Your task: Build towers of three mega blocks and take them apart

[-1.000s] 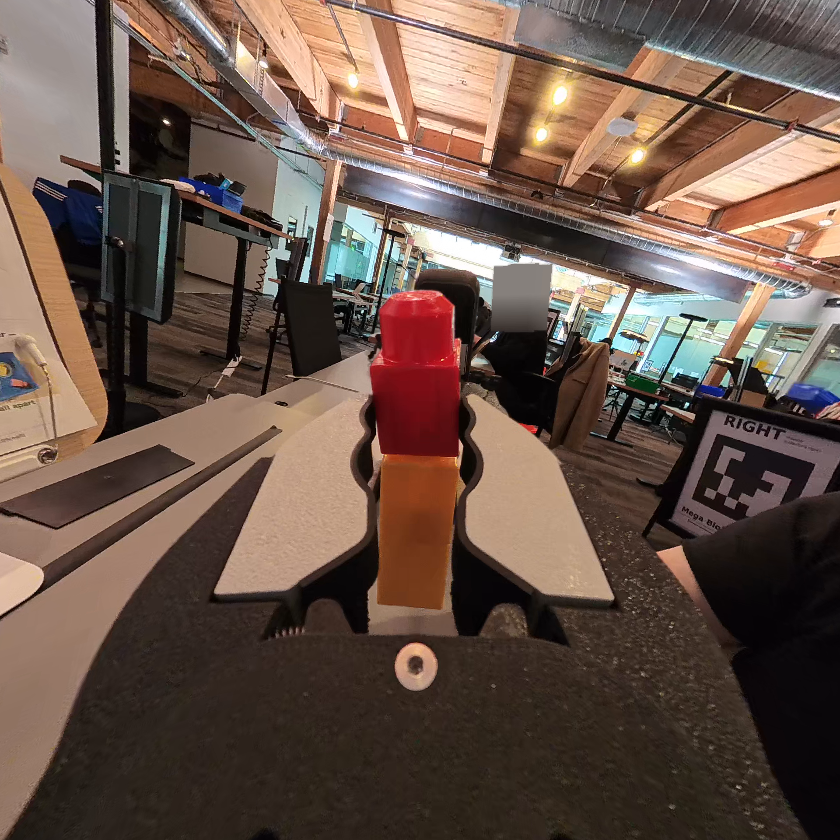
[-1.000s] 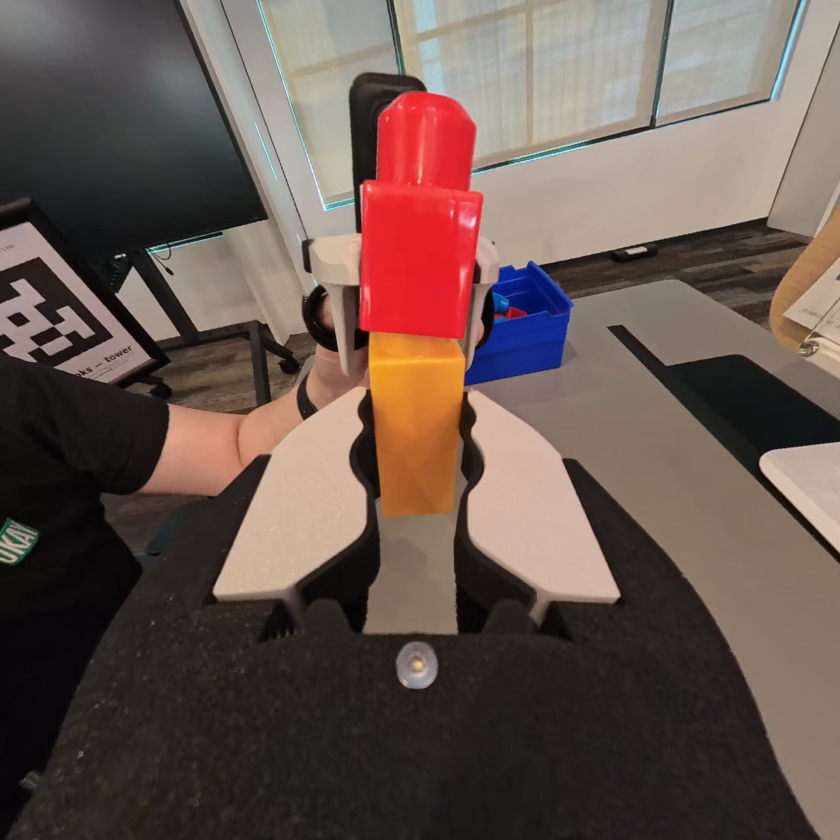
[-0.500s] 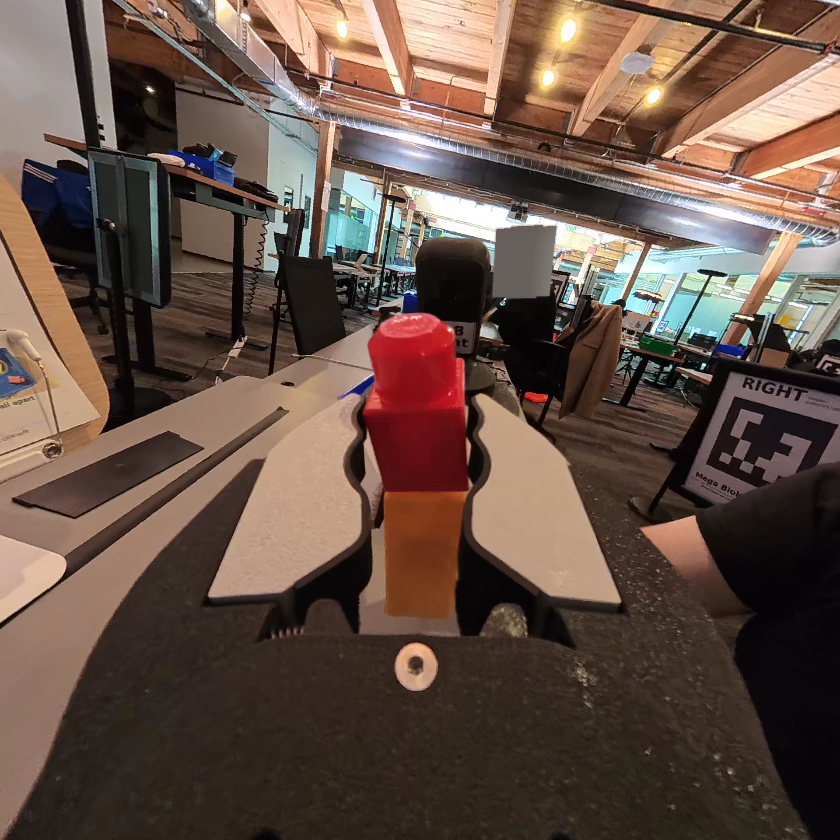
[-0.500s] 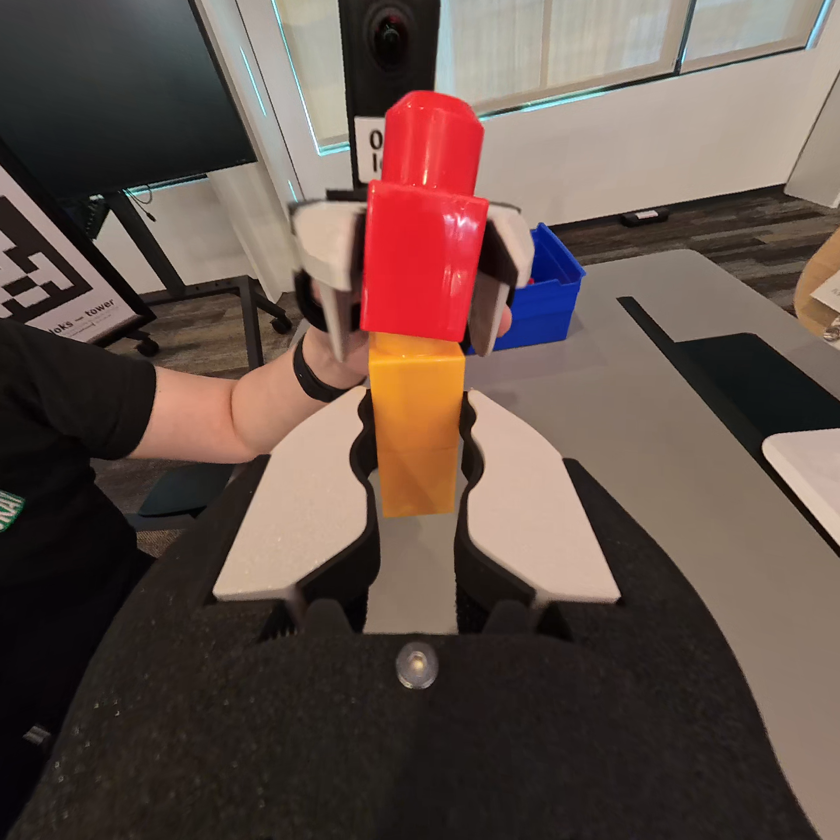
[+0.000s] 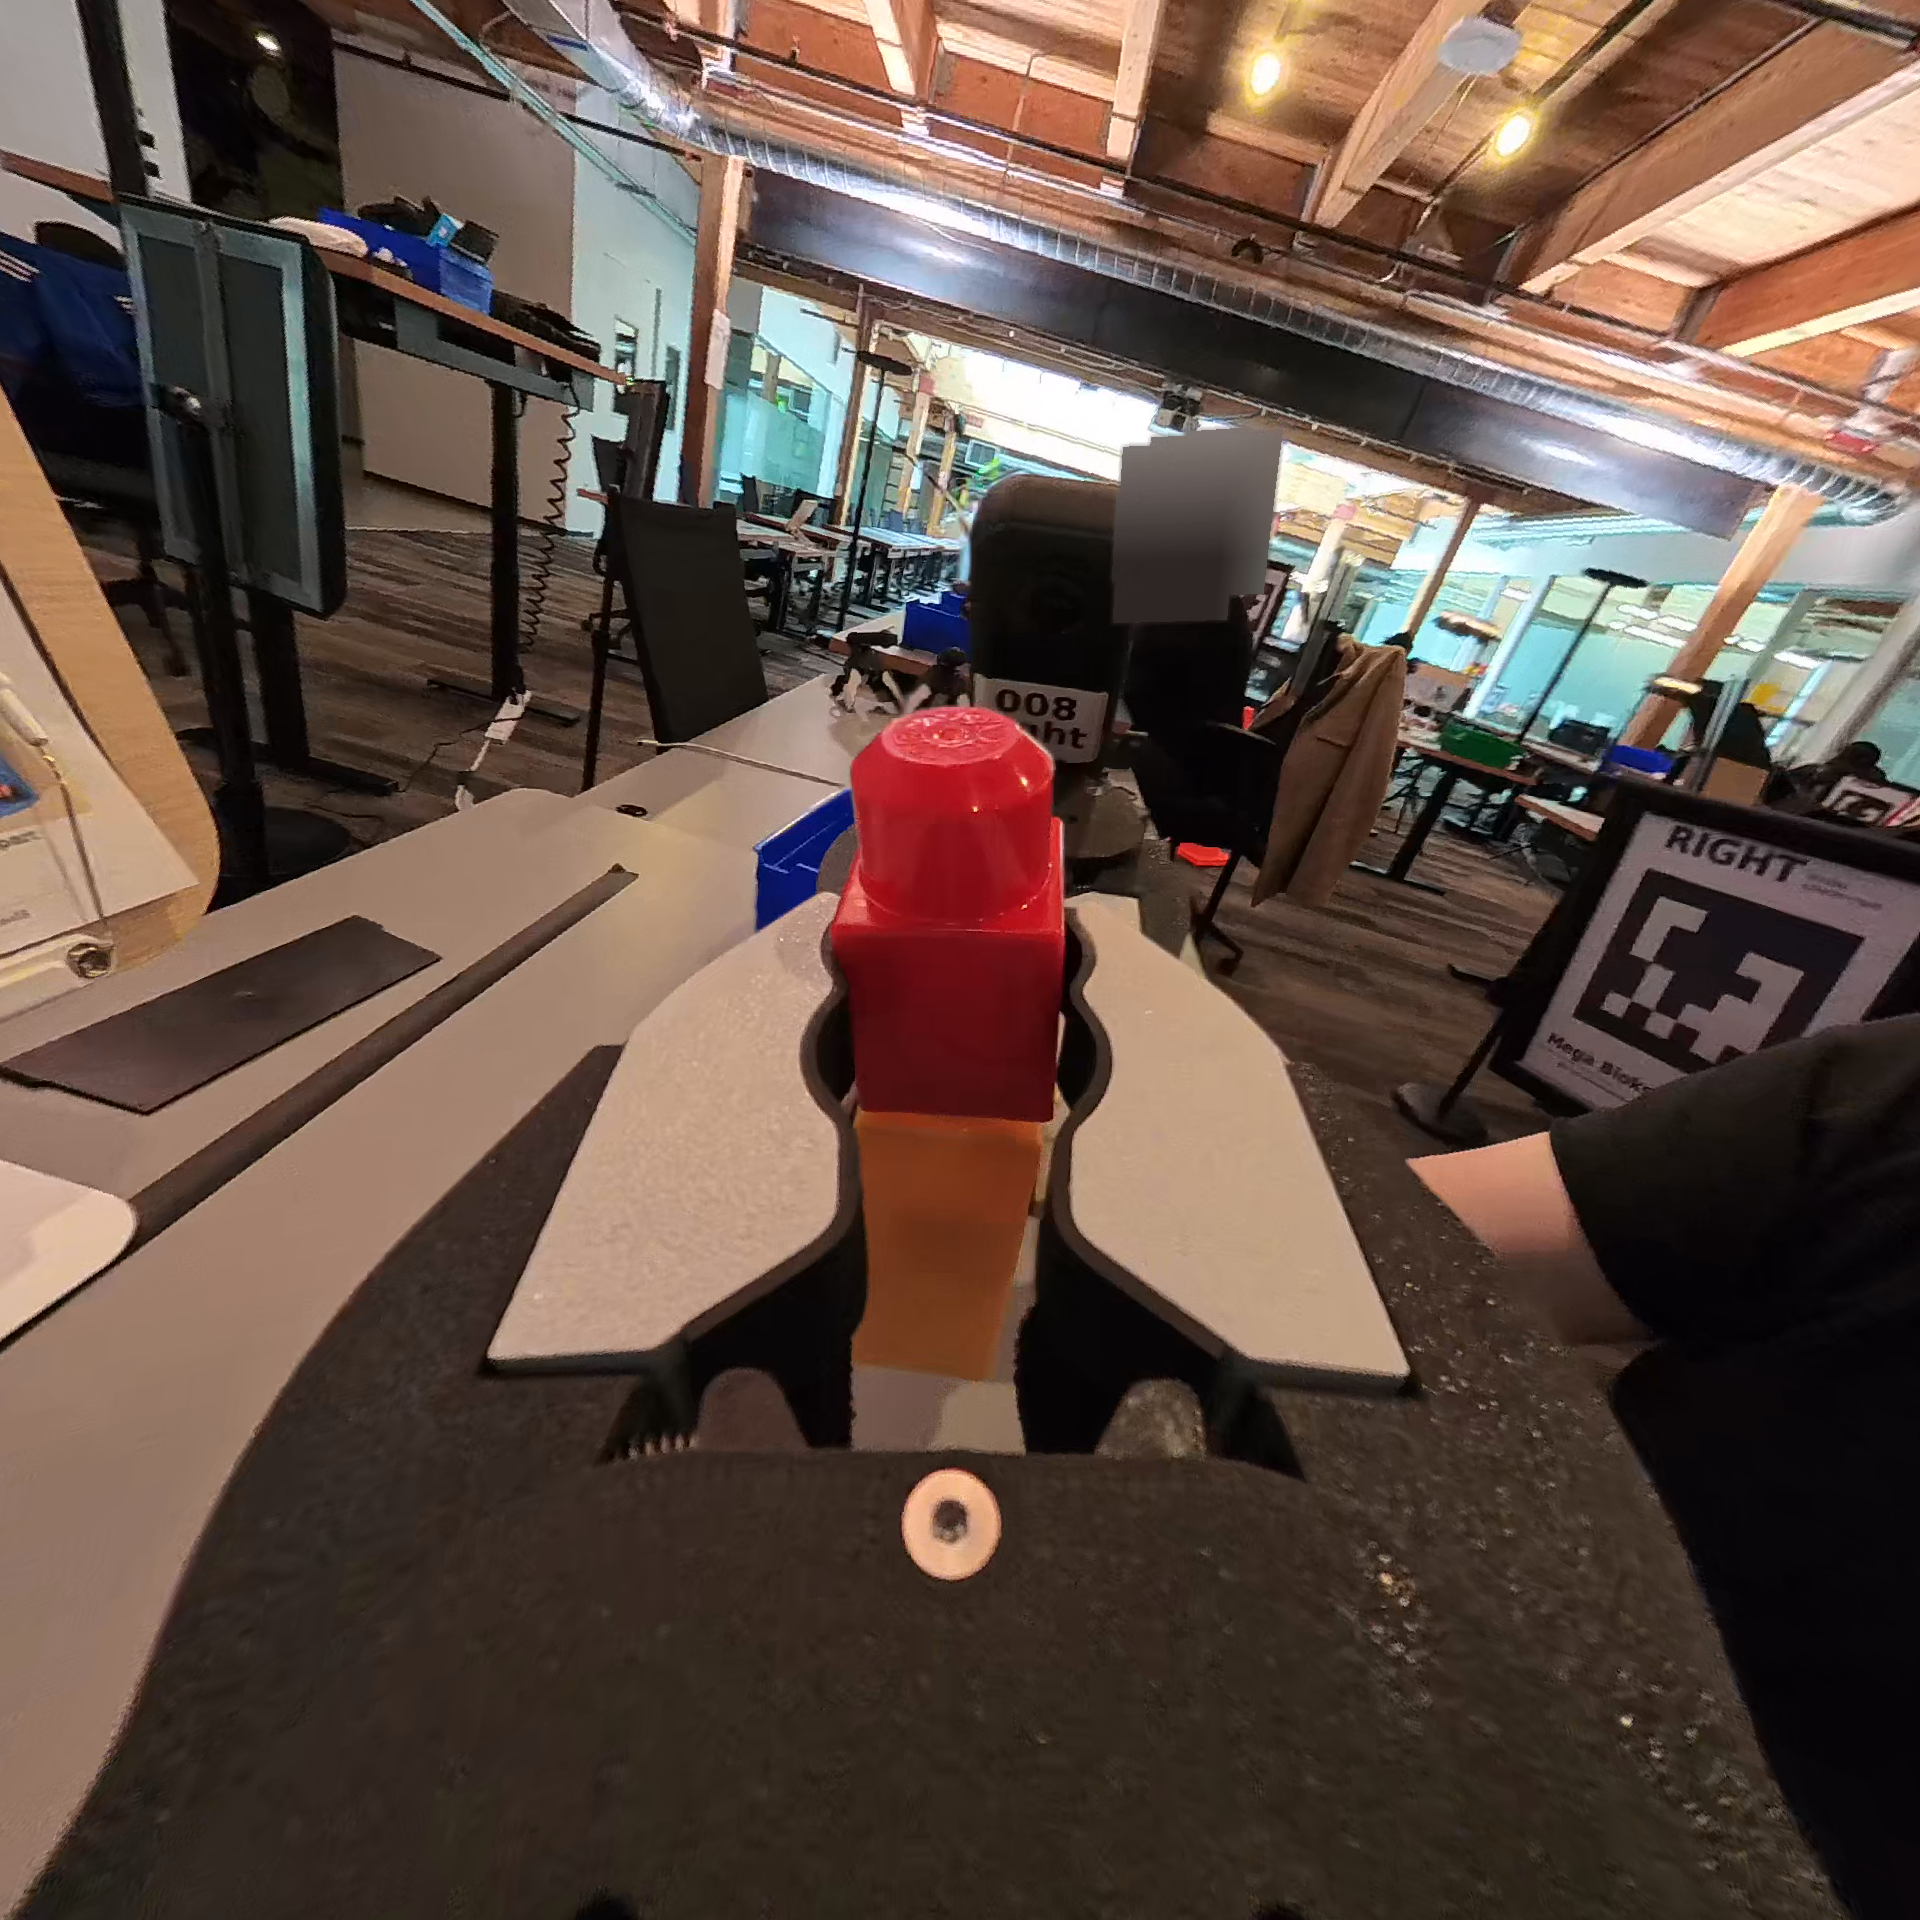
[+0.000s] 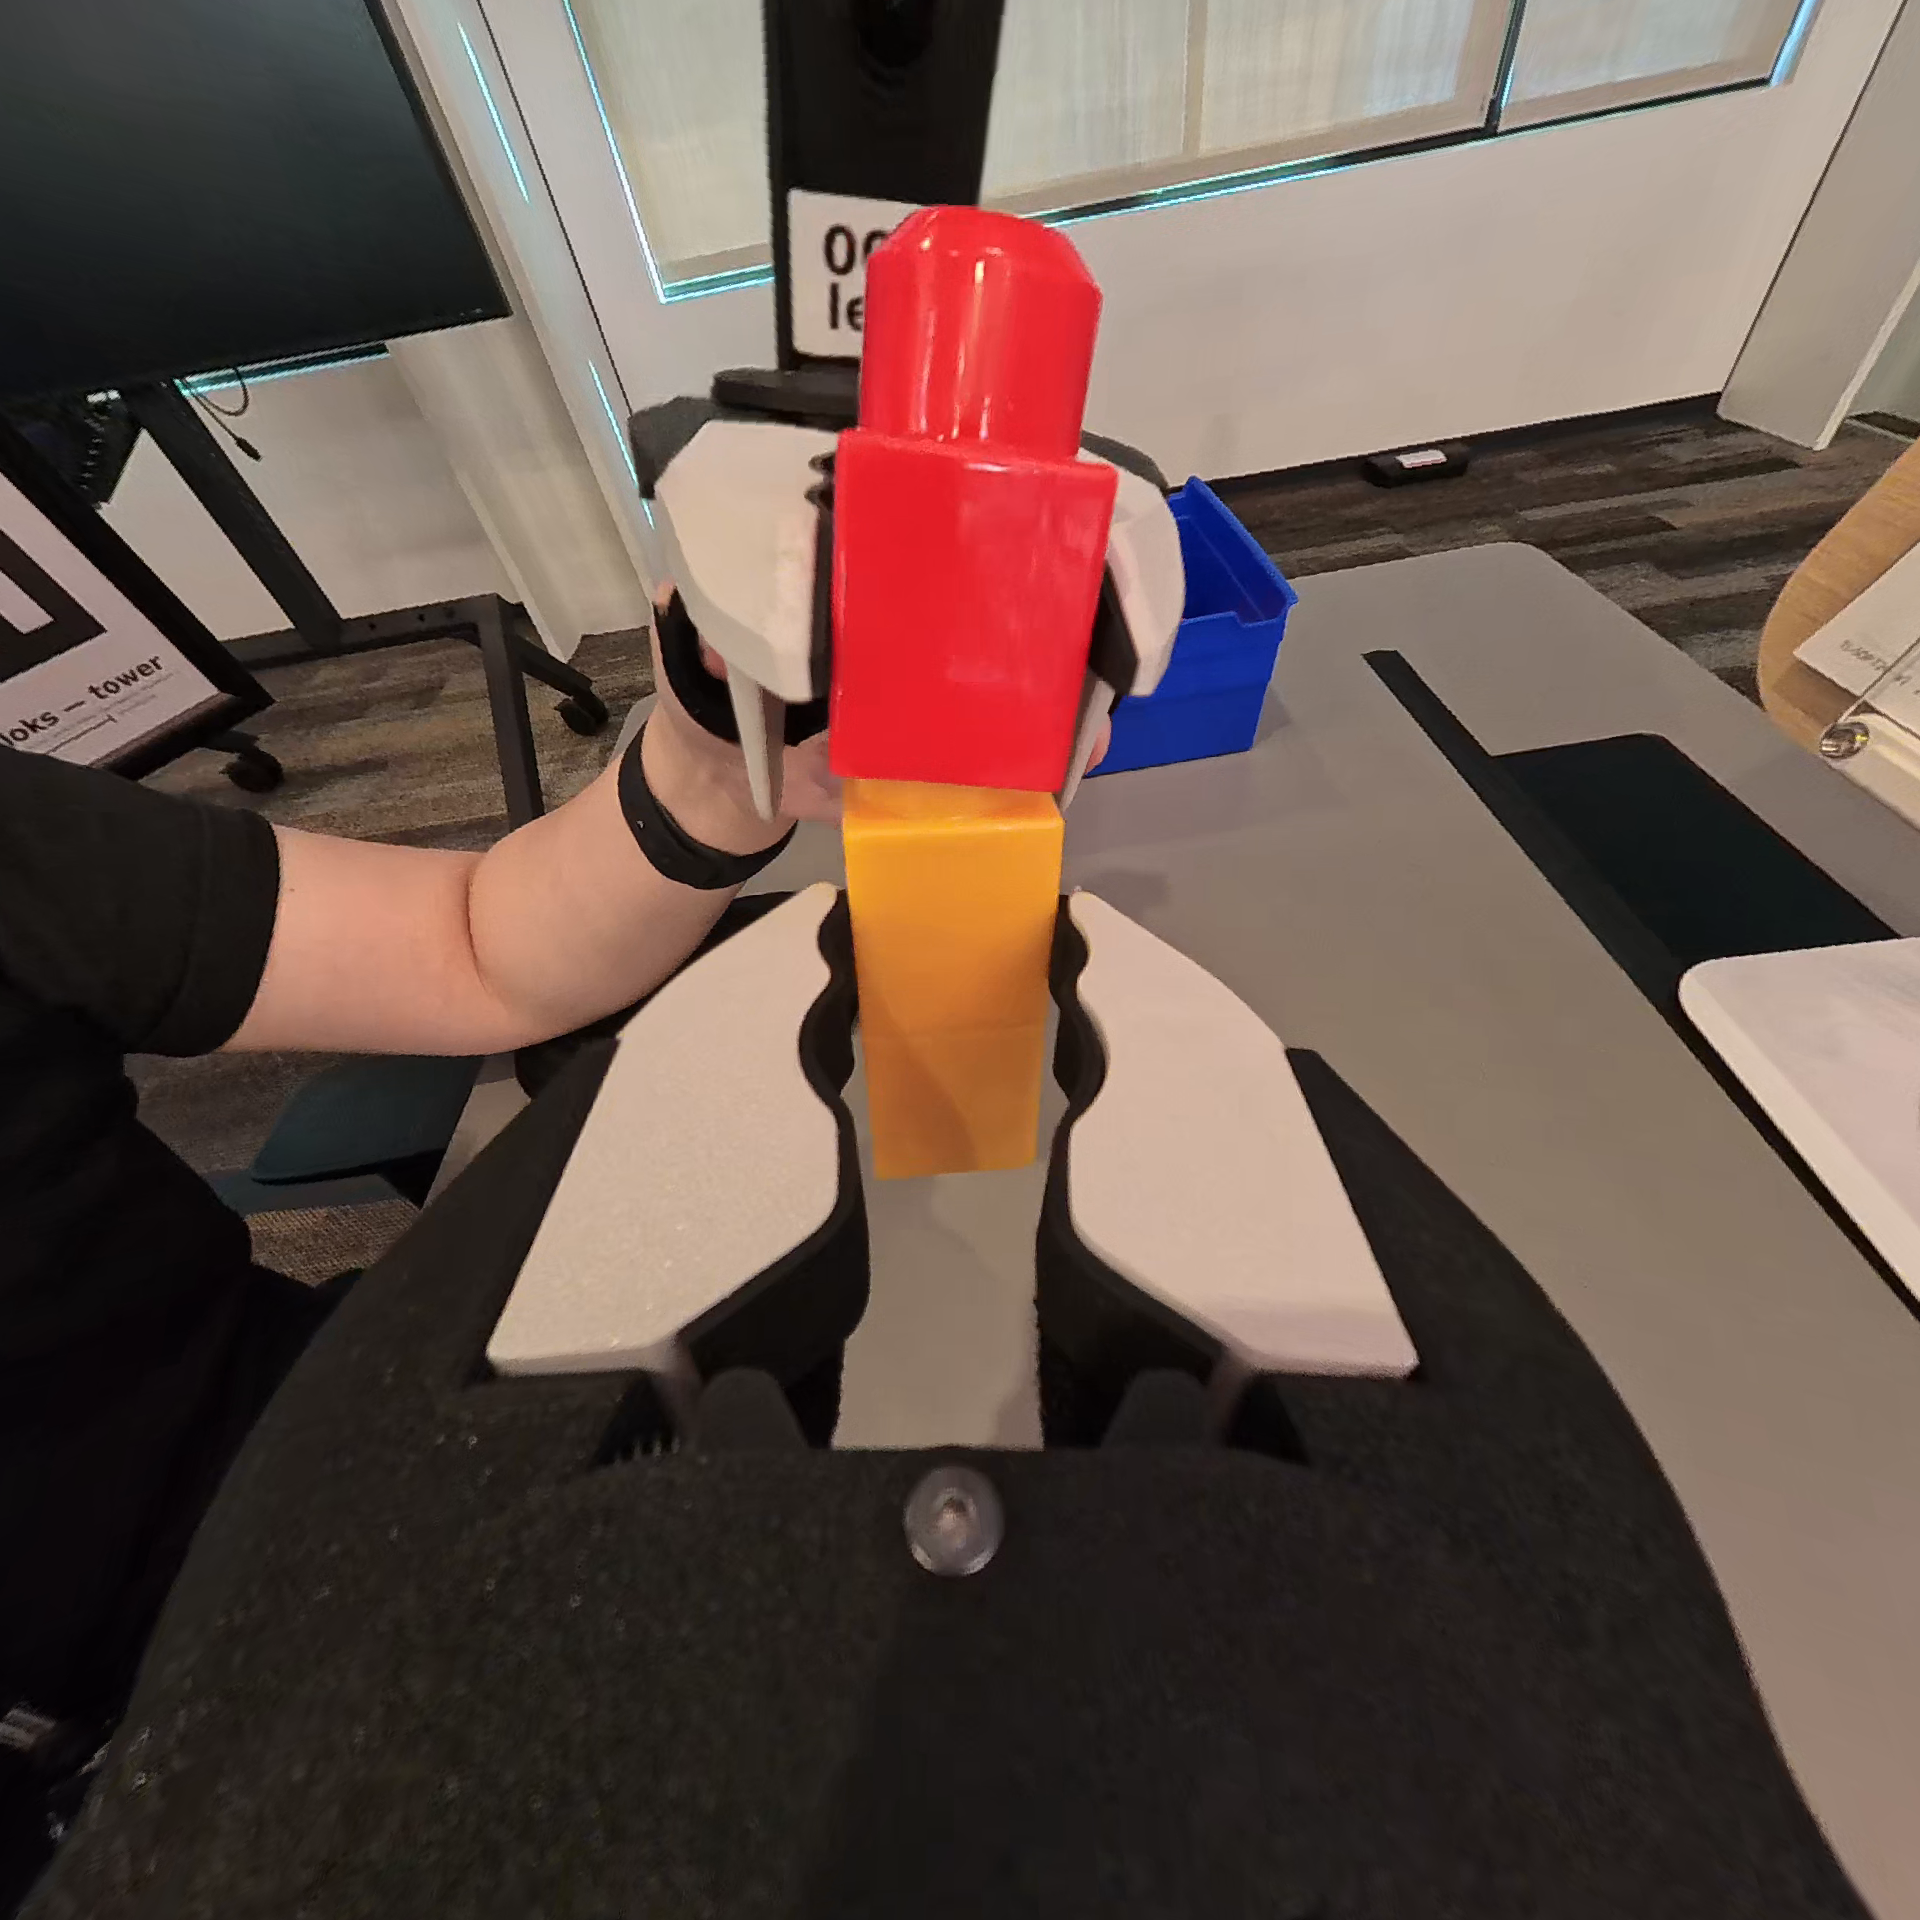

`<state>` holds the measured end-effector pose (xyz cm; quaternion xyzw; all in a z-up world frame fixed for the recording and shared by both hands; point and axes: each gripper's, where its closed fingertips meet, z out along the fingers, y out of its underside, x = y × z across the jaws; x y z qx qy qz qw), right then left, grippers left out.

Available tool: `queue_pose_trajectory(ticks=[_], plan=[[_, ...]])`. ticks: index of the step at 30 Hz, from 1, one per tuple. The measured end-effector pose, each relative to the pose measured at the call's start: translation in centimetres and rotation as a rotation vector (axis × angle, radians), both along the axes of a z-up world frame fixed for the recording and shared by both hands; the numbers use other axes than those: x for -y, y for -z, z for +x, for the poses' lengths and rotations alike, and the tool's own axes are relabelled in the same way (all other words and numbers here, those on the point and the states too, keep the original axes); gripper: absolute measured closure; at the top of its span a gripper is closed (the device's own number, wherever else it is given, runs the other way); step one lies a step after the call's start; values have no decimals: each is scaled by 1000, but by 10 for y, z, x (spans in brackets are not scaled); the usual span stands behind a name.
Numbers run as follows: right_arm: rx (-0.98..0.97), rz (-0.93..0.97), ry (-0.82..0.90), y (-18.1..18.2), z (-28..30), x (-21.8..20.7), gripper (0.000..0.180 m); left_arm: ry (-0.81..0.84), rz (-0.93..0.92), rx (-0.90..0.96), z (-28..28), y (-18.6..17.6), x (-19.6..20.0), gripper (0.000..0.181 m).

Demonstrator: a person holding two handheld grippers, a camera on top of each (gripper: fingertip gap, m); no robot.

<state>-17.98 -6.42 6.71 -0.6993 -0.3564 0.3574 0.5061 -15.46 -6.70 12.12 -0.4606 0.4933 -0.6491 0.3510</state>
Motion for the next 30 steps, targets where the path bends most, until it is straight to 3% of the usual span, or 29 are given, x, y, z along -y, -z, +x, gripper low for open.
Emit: queue_pose_trajectory(ticks=[17, 30], plan=[[-88, 31, 13, -5, -5, -9, 145, -20, -21, -12, -2, 2, -7, 145], [-122, -52, -13, 0, -7, -8, 145, -26, 20, -61, -2, 9, -9, 145]])
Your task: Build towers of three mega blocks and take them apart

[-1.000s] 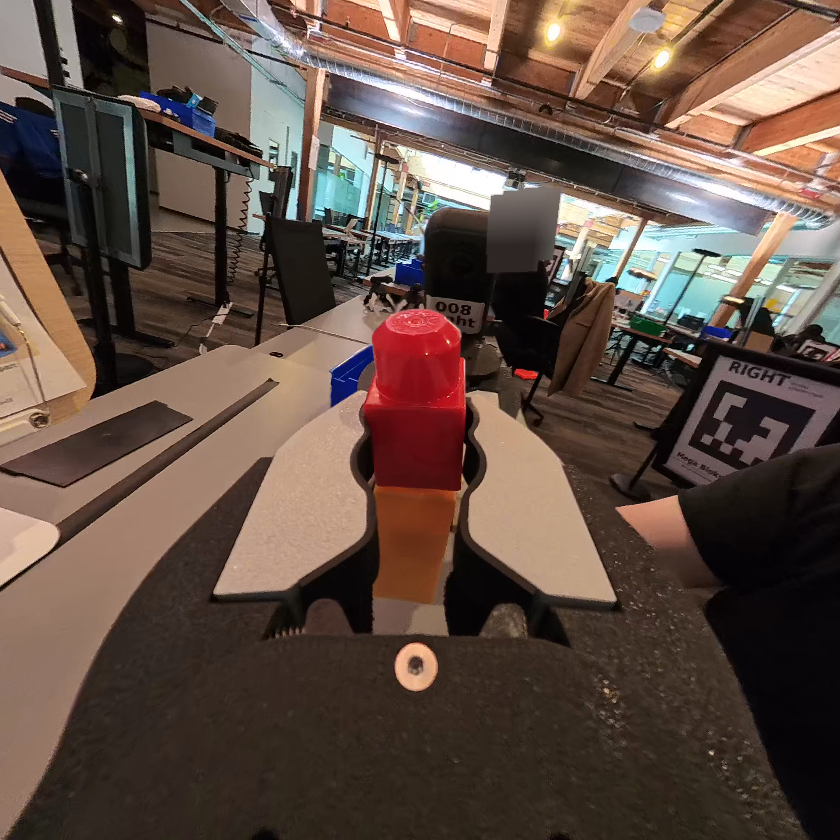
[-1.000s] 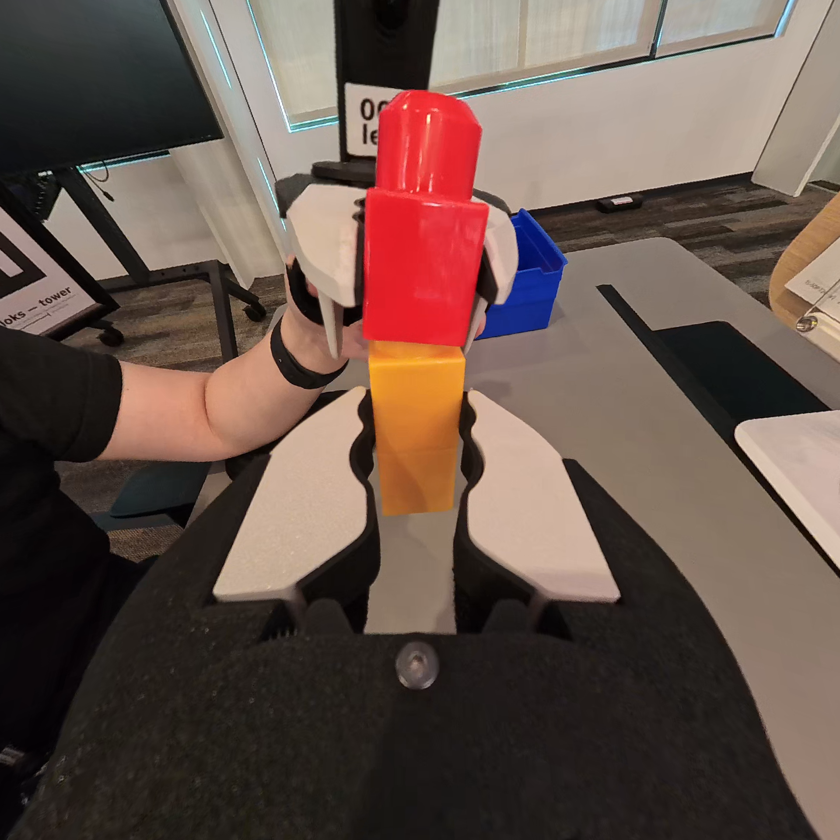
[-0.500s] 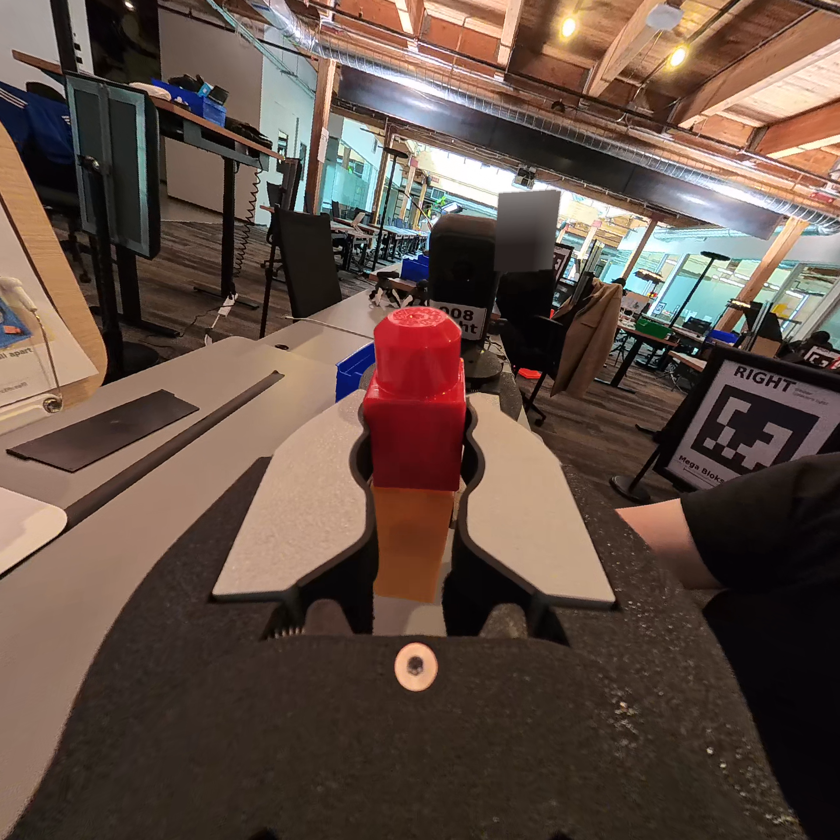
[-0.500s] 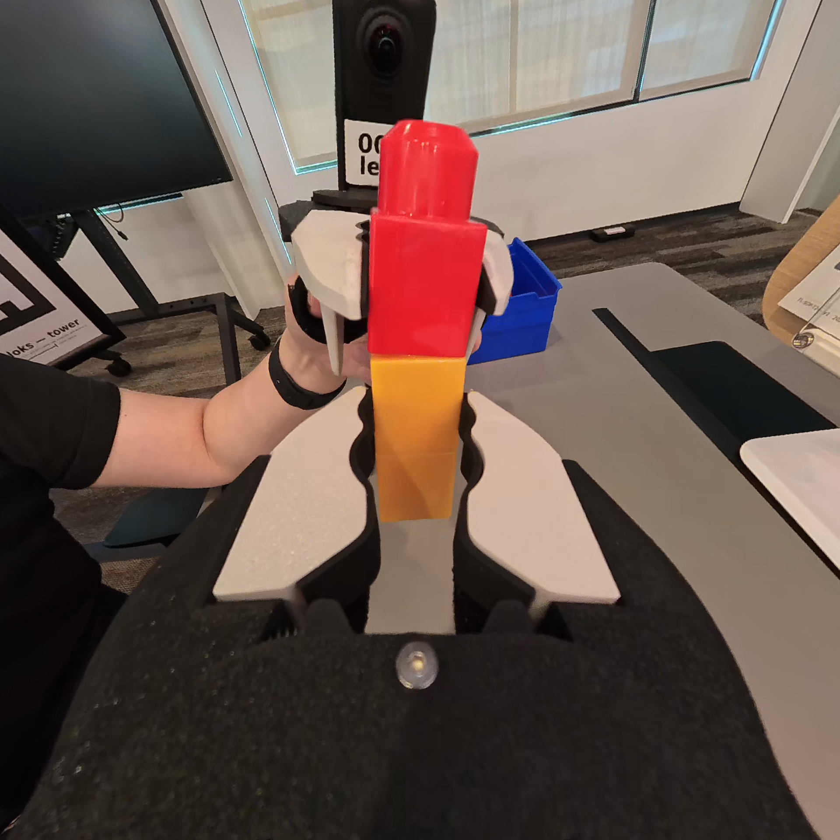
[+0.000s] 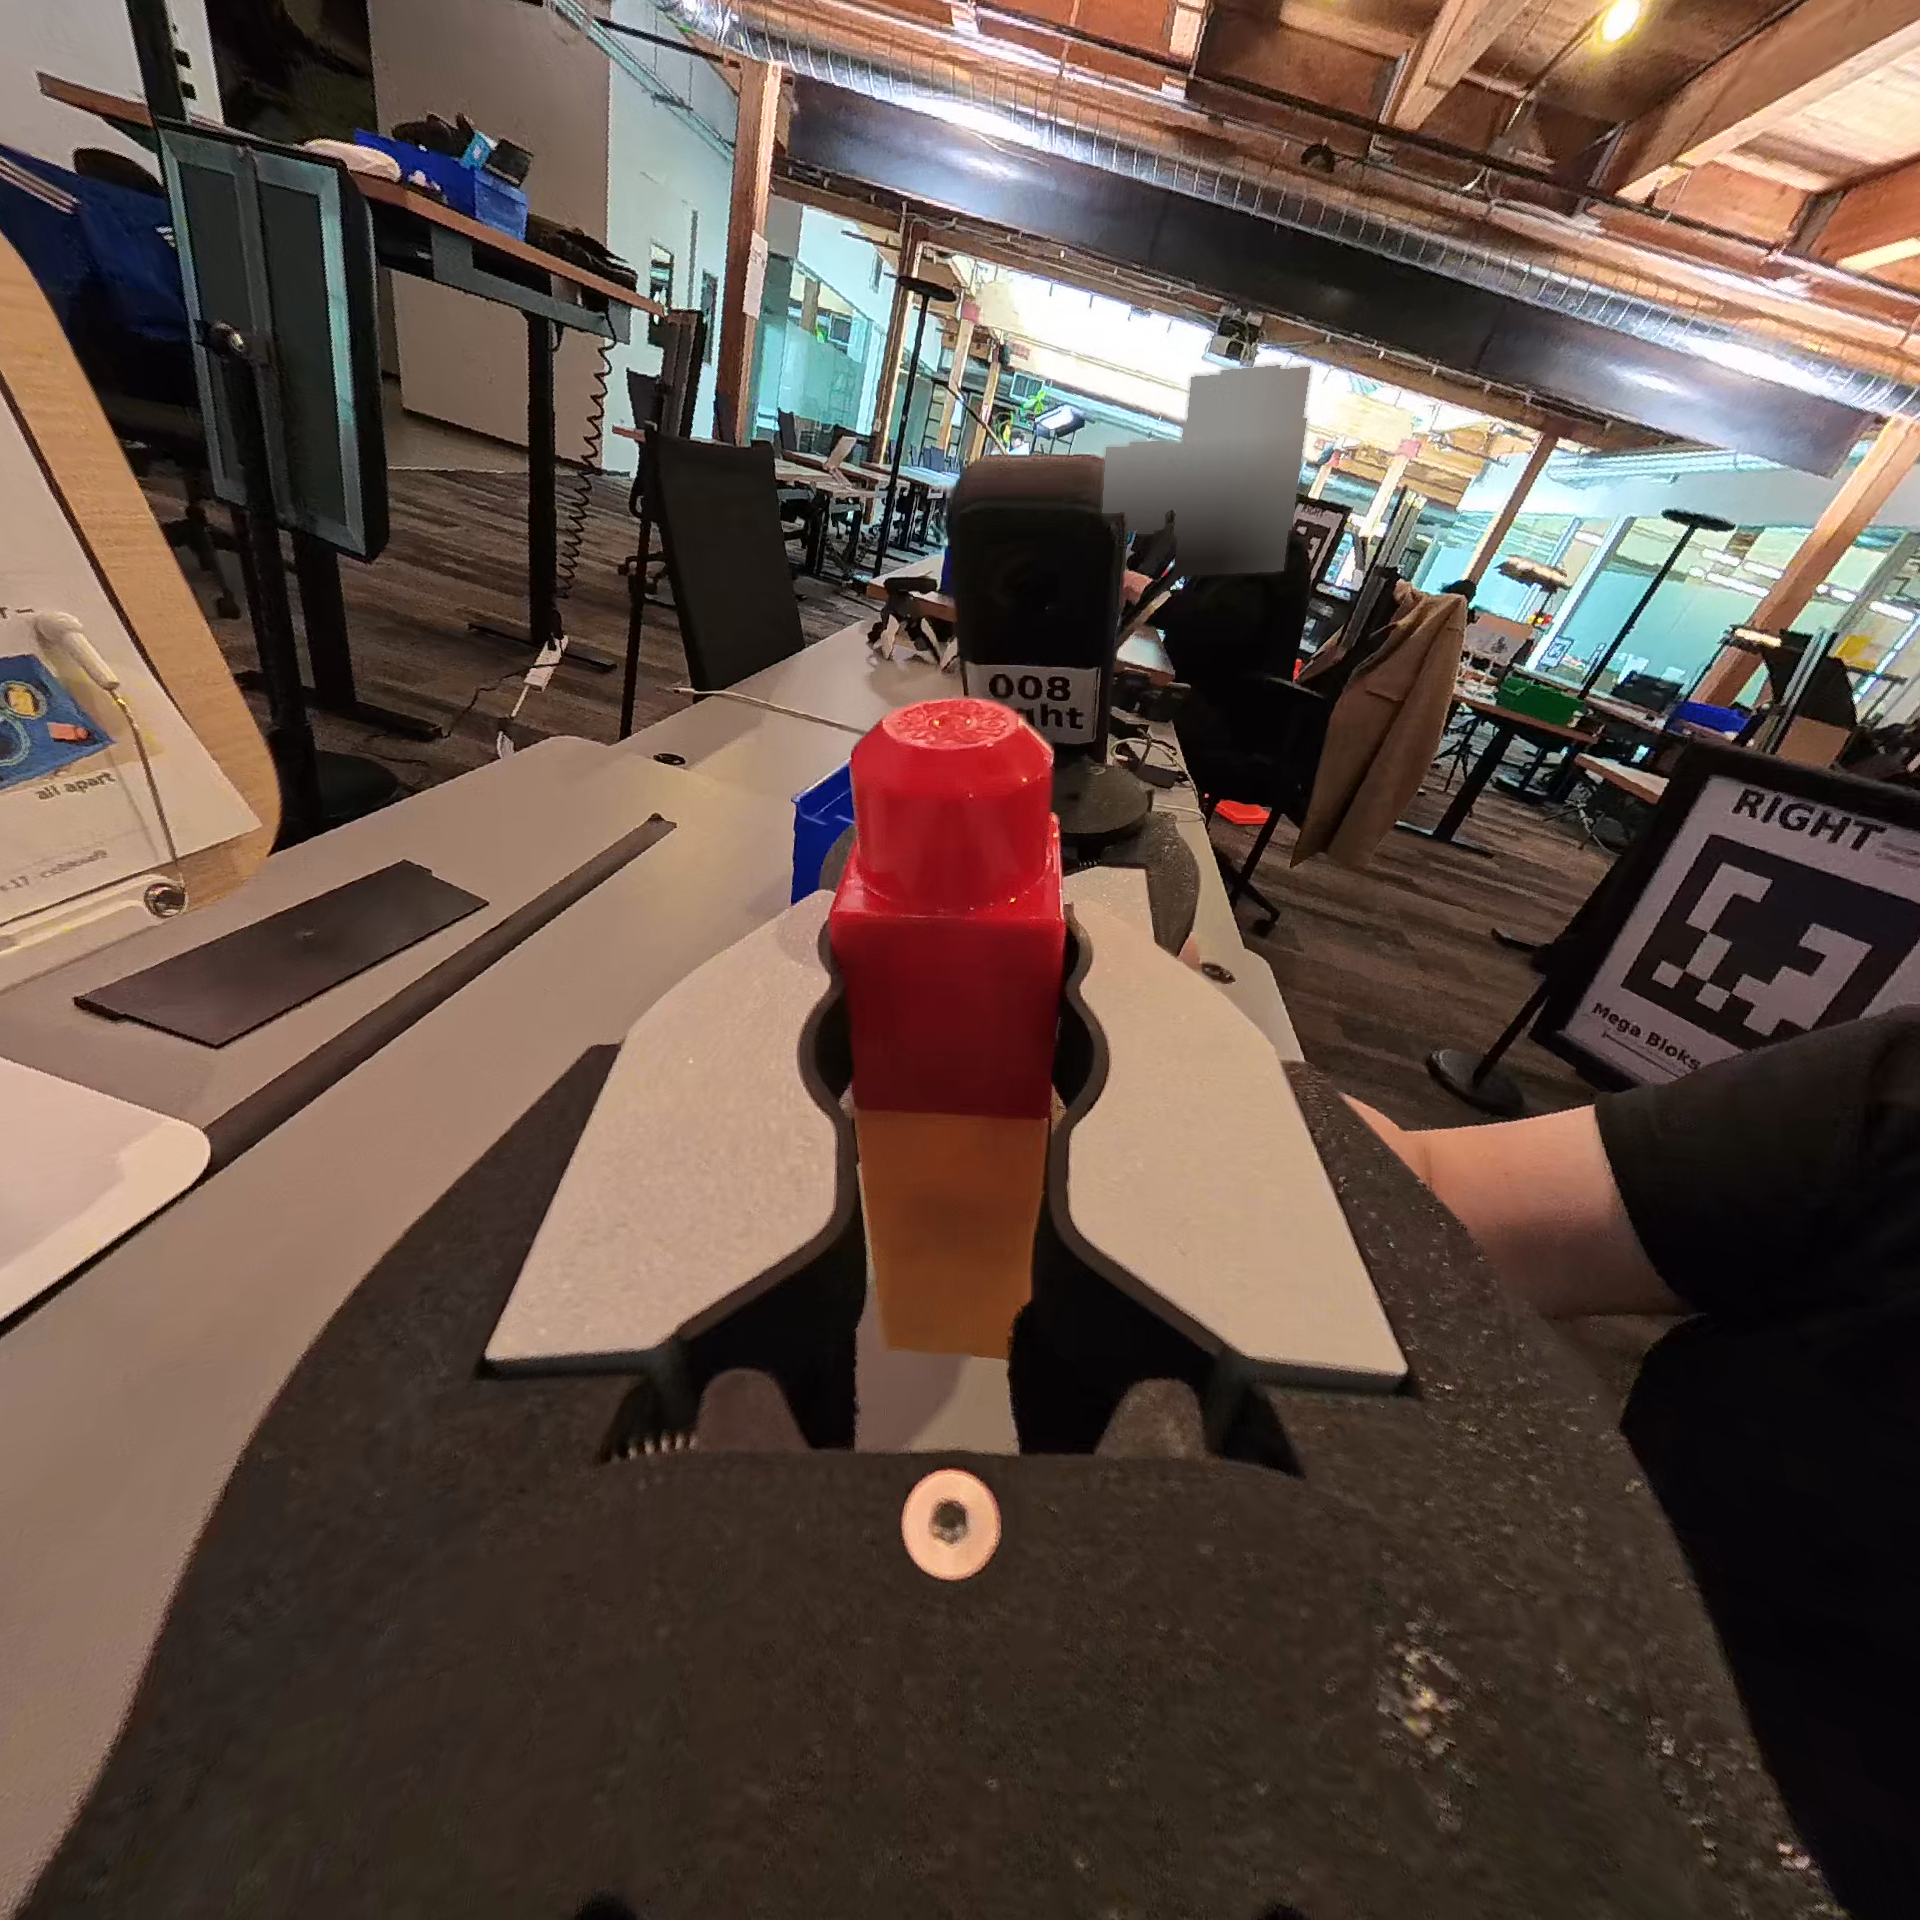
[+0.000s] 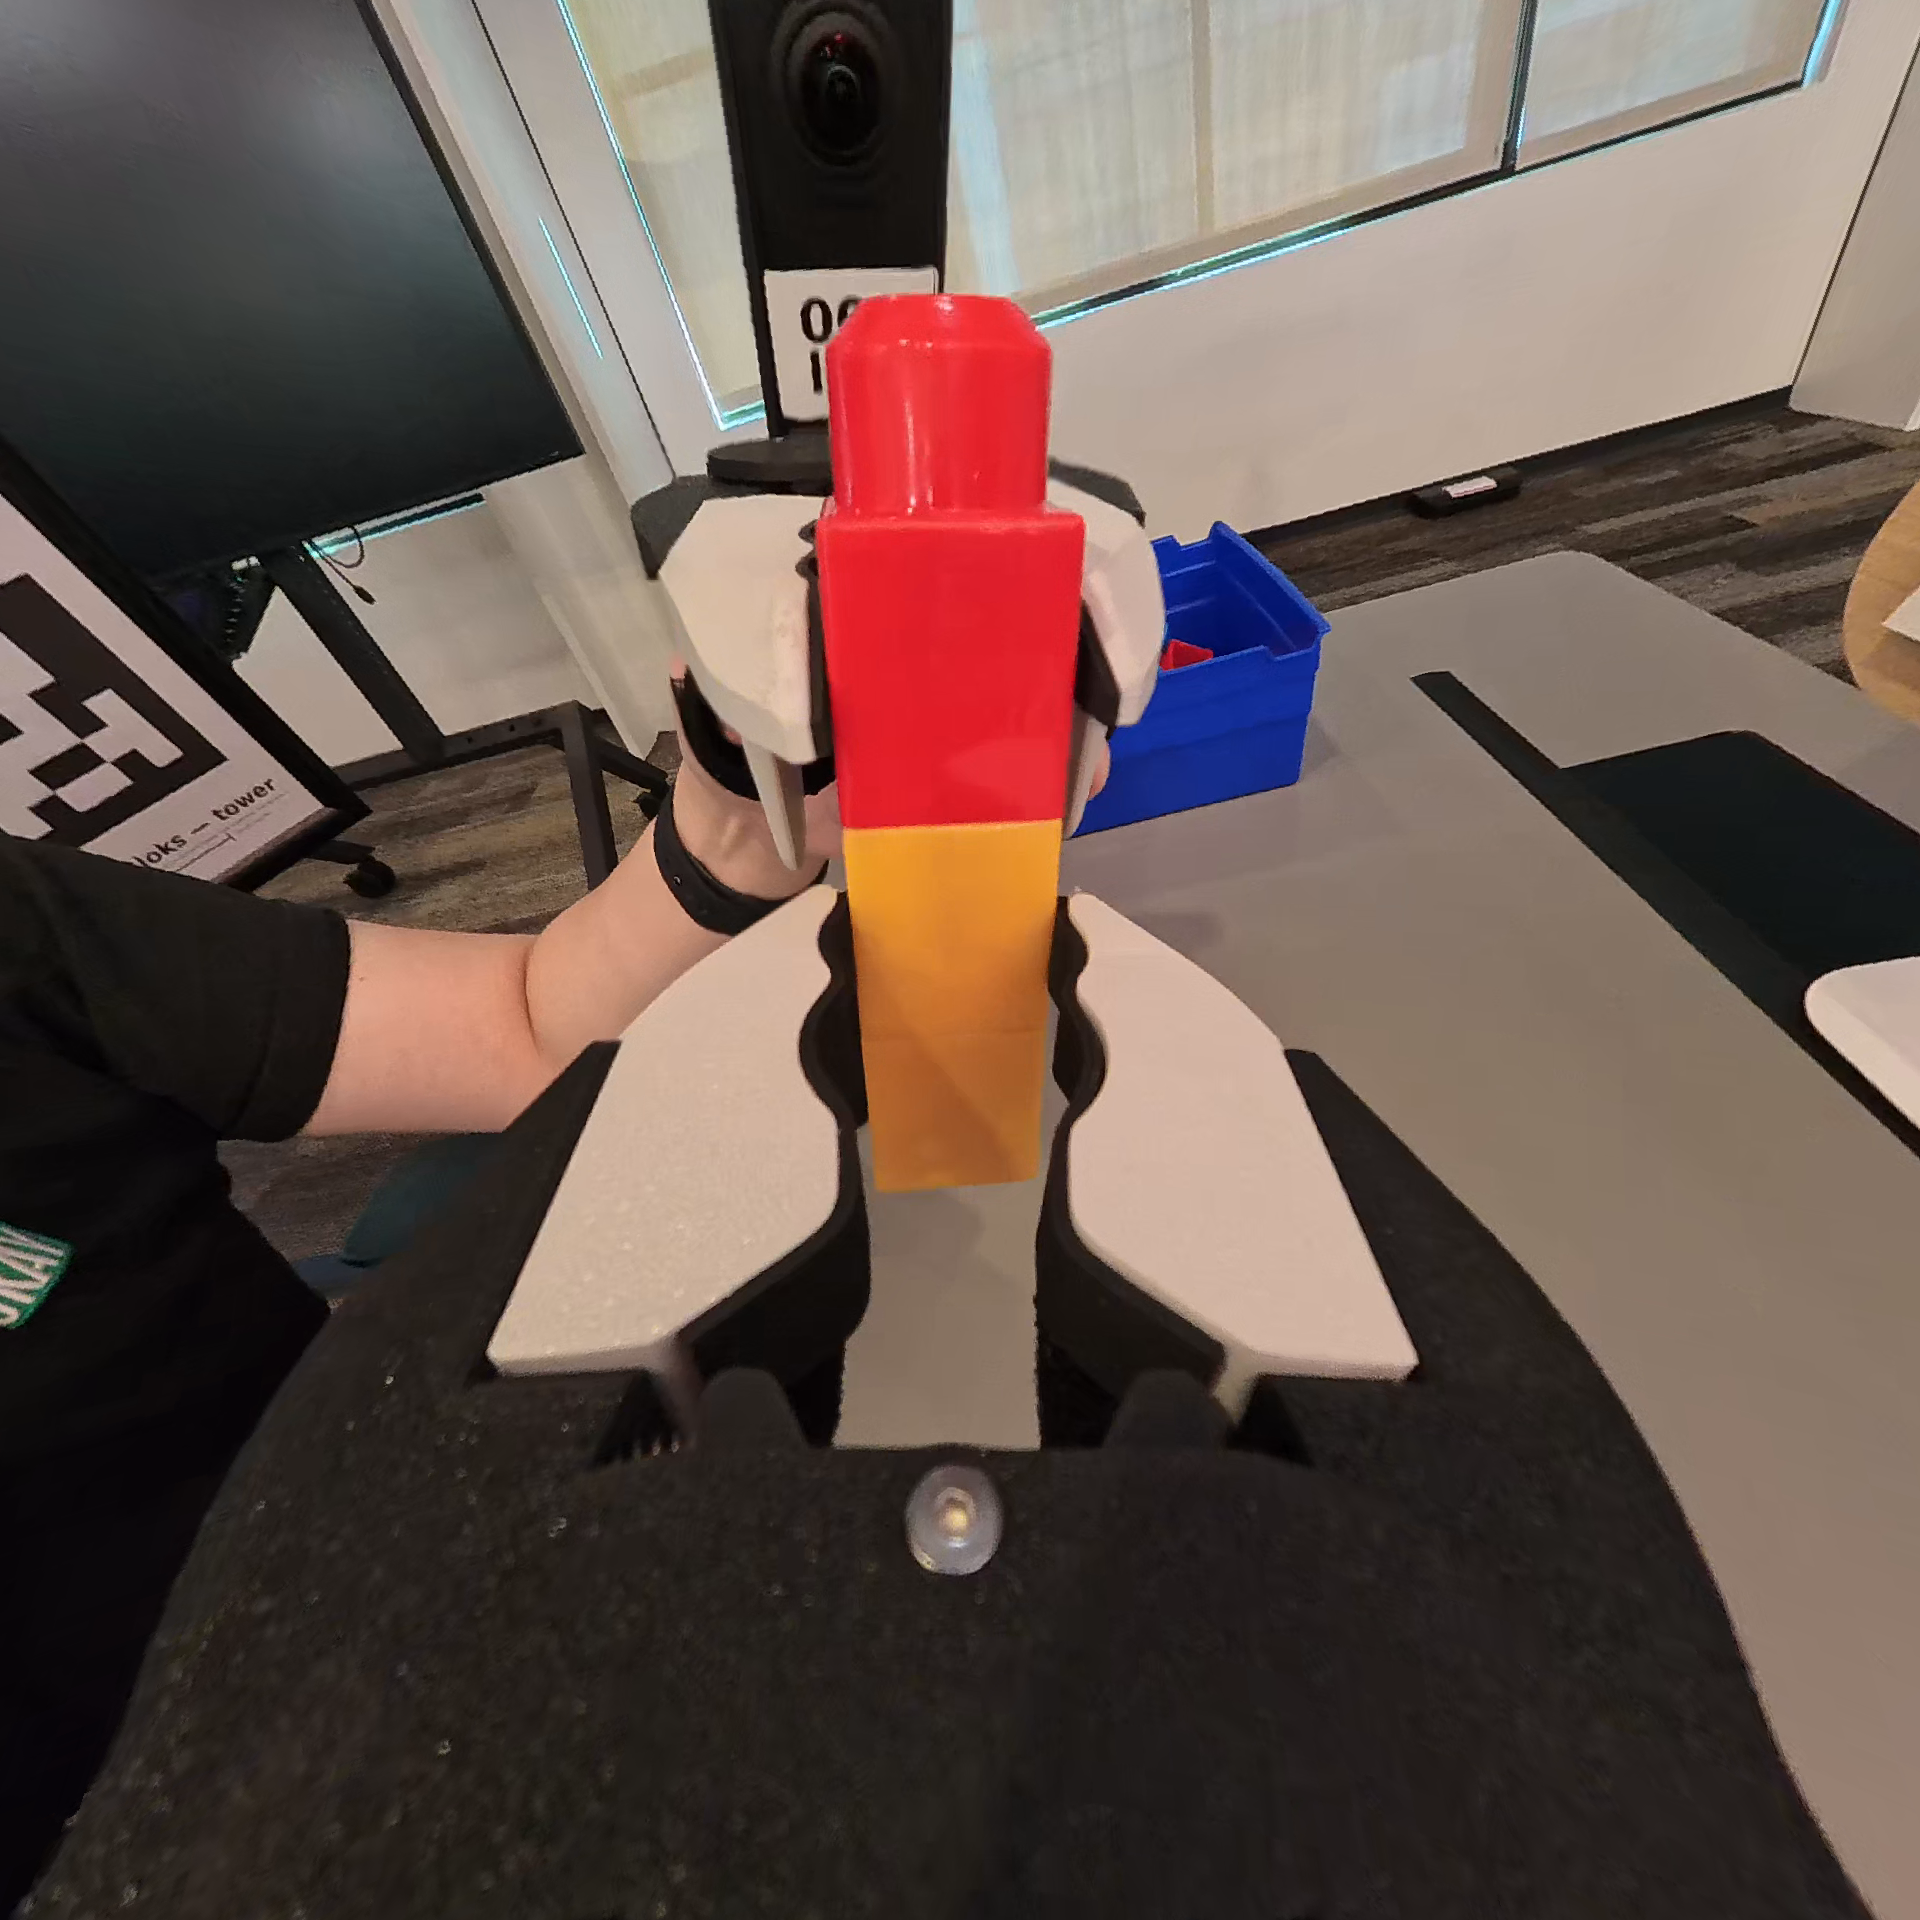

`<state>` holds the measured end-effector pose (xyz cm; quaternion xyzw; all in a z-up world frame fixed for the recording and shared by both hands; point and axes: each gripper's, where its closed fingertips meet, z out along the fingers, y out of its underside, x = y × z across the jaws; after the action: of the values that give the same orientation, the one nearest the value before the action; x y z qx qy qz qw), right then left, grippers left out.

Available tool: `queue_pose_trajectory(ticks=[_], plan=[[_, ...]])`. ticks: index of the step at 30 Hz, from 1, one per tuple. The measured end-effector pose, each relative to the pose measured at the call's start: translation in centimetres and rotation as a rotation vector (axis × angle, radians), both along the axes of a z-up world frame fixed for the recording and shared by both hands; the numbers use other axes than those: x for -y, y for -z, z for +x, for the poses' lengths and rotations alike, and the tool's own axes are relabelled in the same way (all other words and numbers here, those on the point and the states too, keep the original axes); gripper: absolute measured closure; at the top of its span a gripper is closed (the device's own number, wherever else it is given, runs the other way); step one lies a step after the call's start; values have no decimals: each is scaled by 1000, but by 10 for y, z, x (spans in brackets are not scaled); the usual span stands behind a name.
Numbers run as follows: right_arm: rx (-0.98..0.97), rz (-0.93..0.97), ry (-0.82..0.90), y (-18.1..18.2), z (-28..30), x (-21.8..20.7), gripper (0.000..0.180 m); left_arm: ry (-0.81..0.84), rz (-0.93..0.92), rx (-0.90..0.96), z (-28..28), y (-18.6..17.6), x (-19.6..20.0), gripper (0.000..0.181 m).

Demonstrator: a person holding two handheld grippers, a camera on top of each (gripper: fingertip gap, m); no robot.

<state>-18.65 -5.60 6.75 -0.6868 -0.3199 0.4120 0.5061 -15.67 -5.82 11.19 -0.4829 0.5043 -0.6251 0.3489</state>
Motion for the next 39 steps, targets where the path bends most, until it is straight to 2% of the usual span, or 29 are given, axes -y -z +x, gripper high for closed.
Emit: queue_pose_trajectory(ticks=[8, 23, 26, 28, 36, 39], plan=[[-12, -9, 16, 0, 2, -3, 145, -10, -58, 10, 2, 0, -4, 145], [44, -46, 1, 5, -5, 2, 144, 53, -38, -6, -1, 1, 3, 145], [53, -26, 34, 1, -2, 1, 138, 94, -70, -1, 0, 2, 6, 146], [73, -17, 33, 1, -1, 3, 143, 99, -76, 9, 1, 3, 6, 146], [98, -17, 44, 3, -3, 3, 144, 110, -61, 27, 0, 3, 8, 145], [48, -21, 23, -1, -2, 3, 144, 100, -80, 31, 0, 0, 7, 145]])
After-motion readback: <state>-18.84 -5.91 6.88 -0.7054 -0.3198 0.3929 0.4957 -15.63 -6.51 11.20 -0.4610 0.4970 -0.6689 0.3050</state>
